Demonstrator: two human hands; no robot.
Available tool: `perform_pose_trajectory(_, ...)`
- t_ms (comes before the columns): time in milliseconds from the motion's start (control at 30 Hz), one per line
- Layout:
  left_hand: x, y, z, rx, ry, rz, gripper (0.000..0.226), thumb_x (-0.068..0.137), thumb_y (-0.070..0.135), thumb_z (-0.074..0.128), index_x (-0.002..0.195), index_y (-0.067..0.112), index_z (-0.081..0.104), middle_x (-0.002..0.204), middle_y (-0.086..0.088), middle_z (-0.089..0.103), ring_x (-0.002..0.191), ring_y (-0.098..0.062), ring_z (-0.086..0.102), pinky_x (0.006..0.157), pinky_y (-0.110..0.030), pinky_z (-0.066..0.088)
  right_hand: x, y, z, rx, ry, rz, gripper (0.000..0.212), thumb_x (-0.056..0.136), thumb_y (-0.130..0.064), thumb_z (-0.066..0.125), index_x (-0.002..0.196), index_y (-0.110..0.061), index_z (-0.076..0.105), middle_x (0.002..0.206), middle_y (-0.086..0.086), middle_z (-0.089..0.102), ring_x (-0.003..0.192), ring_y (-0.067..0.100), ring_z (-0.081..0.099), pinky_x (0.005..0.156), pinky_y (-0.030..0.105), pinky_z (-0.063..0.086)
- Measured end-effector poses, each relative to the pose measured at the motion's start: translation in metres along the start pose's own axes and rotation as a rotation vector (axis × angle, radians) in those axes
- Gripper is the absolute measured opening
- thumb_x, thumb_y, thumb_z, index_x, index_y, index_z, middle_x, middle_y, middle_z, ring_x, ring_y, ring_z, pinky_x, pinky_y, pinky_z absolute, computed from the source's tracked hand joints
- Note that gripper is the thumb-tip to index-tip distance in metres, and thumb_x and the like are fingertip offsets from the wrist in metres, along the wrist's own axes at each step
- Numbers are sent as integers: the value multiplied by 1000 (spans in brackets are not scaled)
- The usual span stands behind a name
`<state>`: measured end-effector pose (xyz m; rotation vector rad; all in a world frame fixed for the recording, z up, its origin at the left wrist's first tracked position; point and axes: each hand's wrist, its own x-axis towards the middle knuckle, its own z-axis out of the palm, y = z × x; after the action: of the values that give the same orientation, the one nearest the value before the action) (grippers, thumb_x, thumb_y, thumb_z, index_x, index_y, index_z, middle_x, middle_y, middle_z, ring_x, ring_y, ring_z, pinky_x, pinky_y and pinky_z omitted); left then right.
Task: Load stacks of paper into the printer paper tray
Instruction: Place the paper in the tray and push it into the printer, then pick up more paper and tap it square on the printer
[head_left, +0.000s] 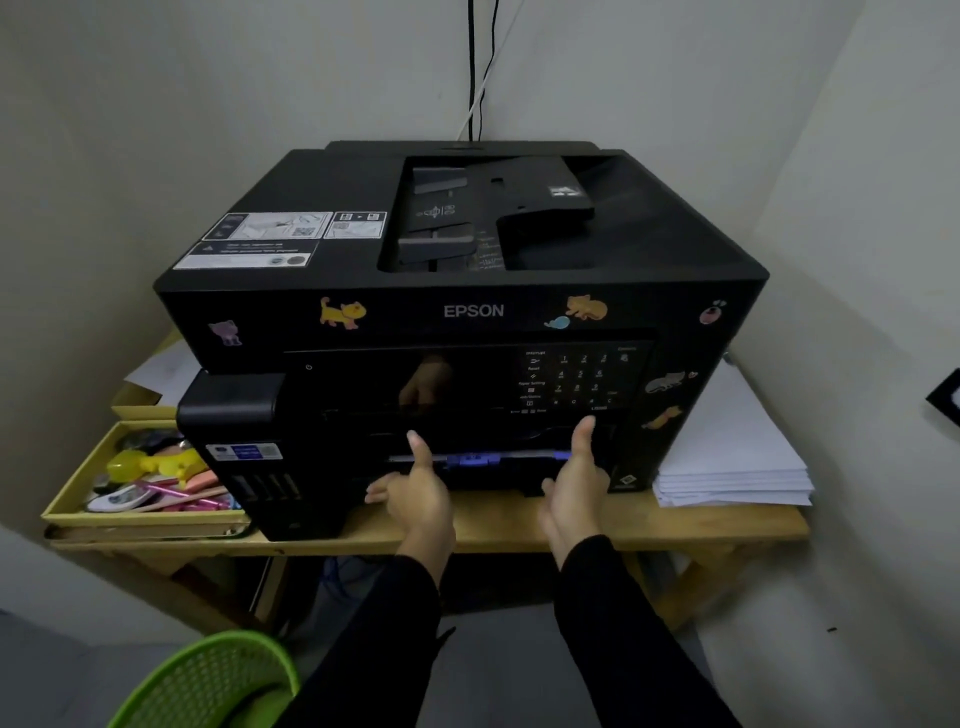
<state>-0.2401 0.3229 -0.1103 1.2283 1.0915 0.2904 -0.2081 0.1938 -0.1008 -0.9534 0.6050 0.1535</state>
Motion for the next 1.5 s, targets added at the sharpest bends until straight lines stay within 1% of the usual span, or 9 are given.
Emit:
perform_pose_trajectory(133,18,12,4,-72,-69,-61,101,76,69,51,147,3,24,153,-20,30,136,-37,39,114,-41,33,9,-13,8,85,-99,-17,73,87,-56,51,143,-13,35,136,8,54,112,19,56,89,31,47)
perform_pose_trajectory(233,18,11,9,68,-44,9,93,91,55,46,151,0,0,160,-16,-1,145,-32,20,117,-38,24,10,-11,13,67,-107,-14,76,89,-57,44,148,-14,25,149,8,39,136,23,38,113,42,28)
perform_pose_trajectory(533,4,2,0,471,-120,111,102,90,61,39,147,-4,-16,157,-20,-17,148,-34,6,122,-40,13,9,-7,13,-195,124,-25,88,84,-70,38,145,-8,30,145,10,43,132,29,41,109,39,31)
perform_pose_trajectory(667,2,-23,-2,797,-159,170,71,97,50,22,152,12,0,149,-27,27,134,-37,36,113,-43,32,3,-6,-3,-307,330,-85,63,95,-52,35,129,-1,49,129,17,55,117,32,52,97,37,39)
perform_pose_trajectory(800,-25,-39,18,1126,-451,486,56,103,16,22,152,19,-5,133,-21,49,117,-32,51,97,-37,41,5,-11,-30,-392,440,-203,47,100,-37,34,116,1,58,117,18,61,110,33,55,95,37,40)
perform_pose_trajectory(933,-60,-40,60,1052,-674,420,59,99,47,27,132,2,47,126,-19,58,115,-32,55,99,-36,42,18,-39,-69,-494,501,-314,42,101,-29,35,111,3,60,104,13,61,100,27,55,82,25,33)
perform_pose_trajectory(1100,-100,-54,137,1033,-959,542,57,97,50,32,113,2,58,119,-16,62,114,-31,57,92,-31,43,64,-94,-128,-644,526,-347,36,99,-21,41,113,6,60,116,23,64,104,34,58,87,32,42)
perform_pose_trajectory(1167,-112,-56,172,1059,-977,606,48,100,41,35,111,1,58,117,-18,63,110,-30,58,84,-28,42,87,-118,-147,-733,535,-338,34,98,-17,43,117,6,60,120,23,64,112,34,58,92,31,43)
perform_pose_trajectory(1500,-117,-69,286,1453,-770,748,40,103,22,28,136,1,36,140,-16,39,130,-28,37,113,-33,28,193,-204,-179,-1340,381,-131,40,91,-14,41,125,3,51,135,20,48,126,40,41,103,46,40)
